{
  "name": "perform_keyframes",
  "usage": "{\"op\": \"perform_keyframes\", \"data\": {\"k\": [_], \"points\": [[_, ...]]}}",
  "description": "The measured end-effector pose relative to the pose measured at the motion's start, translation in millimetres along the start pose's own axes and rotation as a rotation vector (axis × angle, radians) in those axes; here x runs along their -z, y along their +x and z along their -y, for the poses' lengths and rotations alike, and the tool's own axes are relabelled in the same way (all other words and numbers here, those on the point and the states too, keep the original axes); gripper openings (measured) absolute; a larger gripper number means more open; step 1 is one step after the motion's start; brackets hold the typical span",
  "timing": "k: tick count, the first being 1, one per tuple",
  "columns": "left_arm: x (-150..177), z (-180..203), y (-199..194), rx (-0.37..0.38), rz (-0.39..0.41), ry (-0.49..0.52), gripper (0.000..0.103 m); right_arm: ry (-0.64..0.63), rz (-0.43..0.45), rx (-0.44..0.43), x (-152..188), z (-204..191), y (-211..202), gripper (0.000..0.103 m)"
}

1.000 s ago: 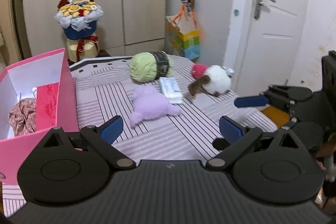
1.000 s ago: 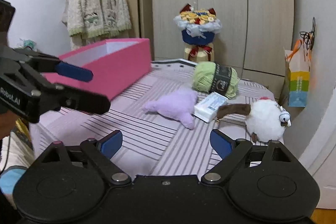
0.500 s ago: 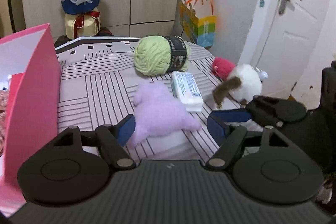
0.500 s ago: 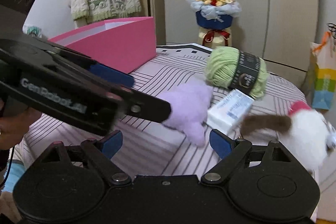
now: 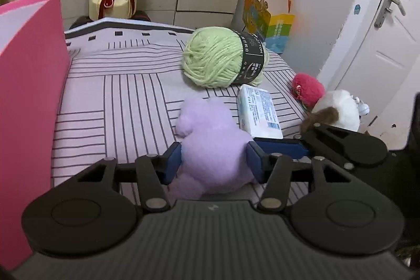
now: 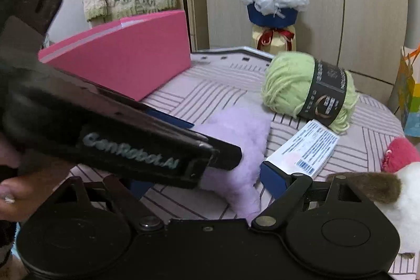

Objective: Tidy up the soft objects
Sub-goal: 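Grasp the lilac plush with the left gripper and lift it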

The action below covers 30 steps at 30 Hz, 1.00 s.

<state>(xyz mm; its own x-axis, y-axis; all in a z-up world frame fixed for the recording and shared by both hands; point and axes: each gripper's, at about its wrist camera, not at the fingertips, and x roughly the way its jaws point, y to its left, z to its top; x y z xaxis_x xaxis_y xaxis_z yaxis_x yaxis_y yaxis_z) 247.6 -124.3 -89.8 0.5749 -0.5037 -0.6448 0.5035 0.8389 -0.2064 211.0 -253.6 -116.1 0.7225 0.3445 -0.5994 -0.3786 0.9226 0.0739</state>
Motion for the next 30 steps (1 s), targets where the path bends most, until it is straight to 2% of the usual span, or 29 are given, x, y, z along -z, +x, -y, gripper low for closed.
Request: {"op": "perform_keyframes", "data": {"k": [2,7,15,21,23,30], "points": [[2,-2,-1,0.007,0.004,-0.009,0.050,0.004,-0.036,-0.003,-1,-1,6,0.091],[4,-5,-2,0.020,0.005,-0.041,0.050,-0.008,-0.044,0.017,-2,-9,12,0.096],[10,-7,-12,0.078,-0.021,-0.083,0.050,0.046,-0.034,0.093,1,-20,5,0.083],[22,2,-26,0.101,-0.031,-0.061,0.055,0.092,-0.015,0.135,13,-35,-11,0.082],[26,5,-32,0.115,-0.041,-0.059,0.059,0.090,-0.009,0.148,17,-41,-17,0.082],[42,14,-57,0.129,-0.051,-0.042,0.060,0.105,0.006,0.141,31,-59,-40,0.082]]}}
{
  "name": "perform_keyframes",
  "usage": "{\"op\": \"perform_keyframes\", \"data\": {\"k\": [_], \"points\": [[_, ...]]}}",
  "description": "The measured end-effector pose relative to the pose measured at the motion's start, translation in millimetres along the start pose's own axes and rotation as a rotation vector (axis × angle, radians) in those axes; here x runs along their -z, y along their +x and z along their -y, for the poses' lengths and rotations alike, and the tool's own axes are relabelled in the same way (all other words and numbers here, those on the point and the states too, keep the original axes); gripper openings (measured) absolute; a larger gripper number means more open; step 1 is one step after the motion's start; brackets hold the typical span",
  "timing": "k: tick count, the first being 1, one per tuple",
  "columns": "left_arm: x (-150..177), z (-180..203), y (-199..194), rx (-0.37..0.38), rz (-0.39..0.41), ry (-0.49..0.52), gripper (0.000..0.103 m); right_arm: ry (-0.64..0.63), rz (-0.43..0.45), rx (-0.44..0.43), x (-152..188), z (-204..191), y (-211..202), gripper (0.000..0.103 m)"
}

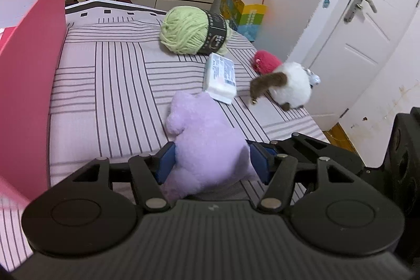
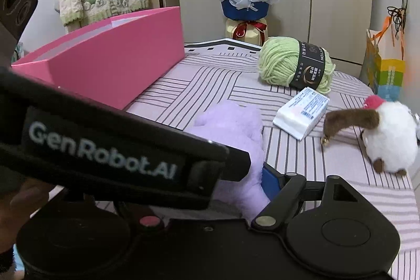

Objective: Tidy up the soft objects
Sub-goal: 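Grasp the lilac plush with the left gripper and lift it, then carry the lilac plush over the pink box with the left gripper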

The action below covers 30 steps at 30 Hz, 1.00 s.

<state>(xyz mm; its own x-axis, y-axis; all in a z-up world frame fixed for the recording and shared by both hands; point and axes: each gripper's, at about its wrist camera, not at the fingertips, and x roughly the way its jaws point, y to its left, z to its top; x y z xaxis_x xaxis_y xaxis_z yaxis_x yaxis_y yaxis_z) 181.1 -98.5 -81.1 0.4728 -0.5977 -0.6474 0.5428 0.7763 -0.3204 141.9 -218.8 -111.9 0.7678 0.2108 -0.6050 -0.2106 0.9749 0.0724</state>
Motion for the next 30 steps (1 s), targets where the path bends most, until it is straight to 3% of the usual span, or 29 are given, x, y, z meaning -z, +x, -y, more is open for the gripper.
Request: {"op": "perform_keyframes", "data": {"k": [4,6,13,21,30], "points": [[10,7,-18,0.008,0.007,0.010,0.060,0.001,-0.008,-0.004,8,-8,-15,0.078],[15,12,-27,-0.004,0.014,0.017,0.060,0.008,-0.021,0.001,11,-11,-22,0.069],[28,14,-45,-0.023,0.010,-0.004,0.060,0.030,-0.022,-0.051,20,-17,-35,0.067],[30,15,-81,0.030,0.016,0.000,0.061,-0.027,-0.026,-0.074,12,-33,-62,0.067],[26,15,-154,-0.005,0.118,0.088,0.062,-0.121,0.072,-0.147,-21,-69,-96,0.067]]}}
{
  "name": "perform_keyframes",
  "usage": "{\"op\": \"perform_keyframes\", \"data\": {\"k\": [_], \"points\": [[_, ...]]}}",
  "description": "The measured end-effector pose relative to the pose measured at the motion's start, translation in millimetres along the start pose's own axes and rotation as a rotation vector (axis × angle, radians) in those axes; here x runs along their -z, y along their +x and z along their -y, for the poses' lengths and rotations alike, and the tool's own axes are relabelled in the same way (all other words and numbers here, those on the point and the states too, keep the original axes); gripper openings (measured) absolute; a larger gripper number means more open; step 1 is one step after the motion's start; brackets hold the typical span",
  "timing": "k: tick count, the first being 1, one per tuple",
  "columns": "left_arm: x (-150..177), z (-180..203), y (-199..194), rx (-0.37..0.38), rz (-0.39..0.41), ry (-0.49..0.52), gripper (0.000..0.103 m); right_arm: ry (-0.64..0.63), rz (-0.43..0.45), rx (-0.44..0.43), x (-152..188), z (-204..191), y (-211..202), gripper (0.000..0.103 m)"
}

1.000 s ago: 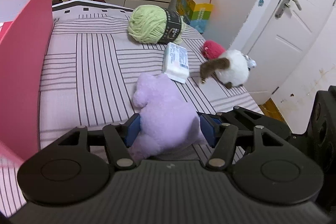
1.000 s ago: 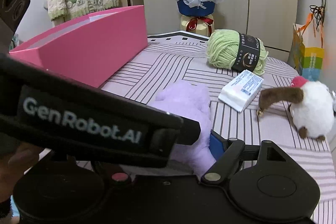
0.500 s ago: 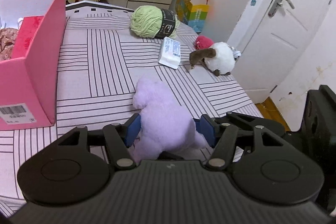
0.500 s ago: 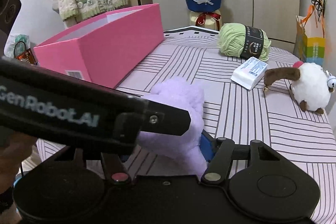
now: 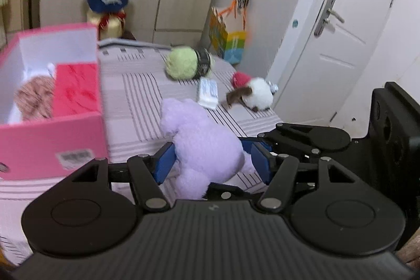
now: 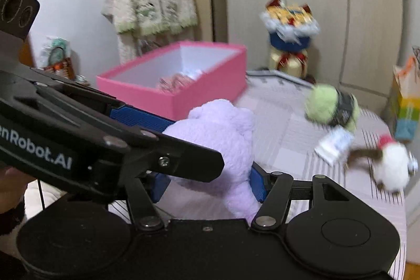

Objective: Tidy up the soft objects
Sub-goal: 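Carry the lilac plush over the pink box with the left gripper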

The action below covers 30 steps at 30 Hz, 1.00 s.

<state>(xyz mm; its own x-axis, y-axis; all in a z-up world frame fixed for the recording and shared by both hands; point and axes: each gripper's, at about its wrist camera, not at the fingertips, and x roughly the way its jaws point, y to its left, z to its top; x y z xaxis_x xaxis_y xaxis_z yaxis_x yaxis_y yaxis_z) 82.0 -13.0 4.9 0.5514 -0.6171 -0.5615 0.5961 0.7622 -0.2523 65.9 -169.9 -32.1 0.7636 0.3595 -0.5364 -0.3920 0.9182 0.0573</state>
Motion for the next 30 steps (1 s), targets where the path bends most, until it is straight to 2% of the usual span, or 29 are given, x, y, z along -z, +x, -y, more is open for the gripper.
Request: {"op": "perform_keyframes", "data": {"k": [4,12,16,20,25,30], "points": [[-10,-13,-25,-0.010,0.040,0.011,0.068,-0.037,0.037,-0.039,-20,-13,3,0.067],[-37,-57,-38,-0.061,0.100,0.000,0.069,-0.066,0.055,-0.108,-69,-27,40,0.068],[-54,-90,-40,-0.068,0.133,-0.063,0.069,-0.092,0.059,-0.142,-93,-31,67,0.067],[-72,-122,-36,-0.067,0.141,-0.098,0.069,-0.125,0.041,-0.169,-118,-31,94,0.067],[-91,-154,-18,-0.099,0.120,-0.112,0.069,-0.129,-0.029,-0.223,-146,-23,136,0.067],[-108,-198,11,-0.122,0.070,-0.166,0.069,-0.155,-0.094,-0.253,-165,-18,184,0.067]]}}
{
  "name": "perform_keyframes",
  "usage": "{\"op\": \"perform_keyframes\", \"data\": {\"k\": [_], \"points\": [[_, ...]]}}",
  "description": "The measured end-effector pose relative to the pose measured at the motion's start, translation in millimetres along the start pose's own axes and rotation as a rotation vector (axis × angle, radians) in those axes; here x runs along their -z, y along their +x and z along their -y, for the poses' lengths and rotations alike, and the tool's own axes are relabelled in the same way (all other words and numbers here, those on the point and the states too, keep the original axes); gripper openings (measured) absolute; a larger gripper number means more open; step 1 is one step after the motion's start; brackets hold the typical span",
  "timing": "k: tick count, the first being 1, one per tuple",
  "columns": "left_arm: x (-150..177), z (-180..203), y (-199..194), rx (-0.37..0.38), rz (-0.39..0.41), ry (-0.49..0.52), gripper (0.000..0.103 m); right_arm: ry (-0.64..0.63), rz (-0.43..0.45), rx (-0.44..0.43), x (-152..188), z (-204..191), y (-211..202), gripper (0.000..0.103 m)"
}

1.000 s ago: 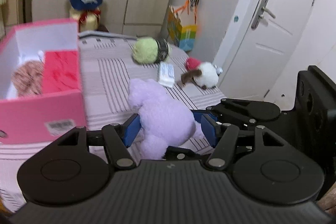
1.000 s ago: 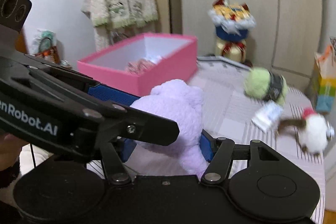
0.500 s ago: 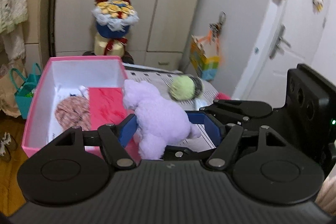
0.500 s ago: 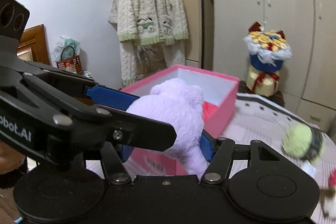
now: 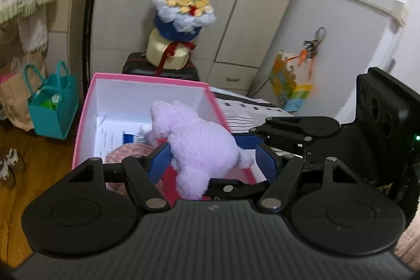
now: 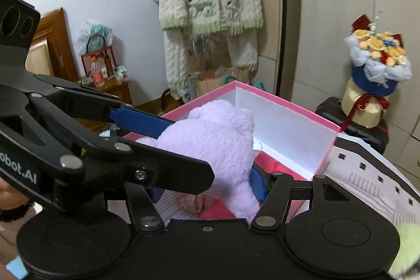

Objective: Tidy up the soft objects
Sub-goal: 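Carry the lilac plush over the pink box with the left gripper, then lower the plush into the box and open the left gripper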

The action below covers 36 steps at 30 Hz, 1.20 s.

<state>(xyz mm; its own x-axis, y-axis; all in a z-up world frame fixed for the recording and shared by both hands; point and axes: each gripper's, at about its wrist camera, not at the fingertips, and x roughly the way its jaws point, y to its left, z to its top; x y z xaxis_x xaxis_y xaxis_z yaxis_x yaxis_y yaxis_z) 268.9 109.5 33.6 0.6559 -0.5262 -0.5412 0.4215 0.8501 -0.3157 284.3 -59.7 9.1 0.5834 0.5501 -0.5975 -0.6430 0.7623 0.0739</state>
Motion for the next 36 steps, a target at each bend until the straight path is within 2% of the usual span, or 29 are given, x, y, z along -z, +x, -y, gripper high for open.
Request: {"op": "perform_keyframes", "data": {"k": [7,13,18,21,24,28,36], "points": [[-17,-35,38,-0.061,-0.054,-0.047,0.069,-0.011,-0.076,-0.032,-19,19,50,0.067],[-17,-54,61,-0.084,-0.114,-0.090,0.069,-0.102,-0.154,0.009,-23,16,77,0.065],[-16,-60,62,-0.100,-0.114,-0.102,0.069,-0.130,-0.170,0.018,-25,15,88,0.065],[-16,-50,55,-0.172,-0.072,-0.048,0.071,-0.145,-0.156,0.030,-25,11,82,0.074],[-12,-36,39,-0.237,-0.028,0.050,0.075,-0.144,-0.143,0.039,-22,7,65,0.077],[-7,-25,13,-0.252,-0.008,0.087,0.076,-0.128,-0.113,0.051,-11,4,32,0.078],[10,6,-35,-0.210,-0.021,0.150,0.076,-0.086,-0.068,0.022,11,-11,-40,0.079]]}}
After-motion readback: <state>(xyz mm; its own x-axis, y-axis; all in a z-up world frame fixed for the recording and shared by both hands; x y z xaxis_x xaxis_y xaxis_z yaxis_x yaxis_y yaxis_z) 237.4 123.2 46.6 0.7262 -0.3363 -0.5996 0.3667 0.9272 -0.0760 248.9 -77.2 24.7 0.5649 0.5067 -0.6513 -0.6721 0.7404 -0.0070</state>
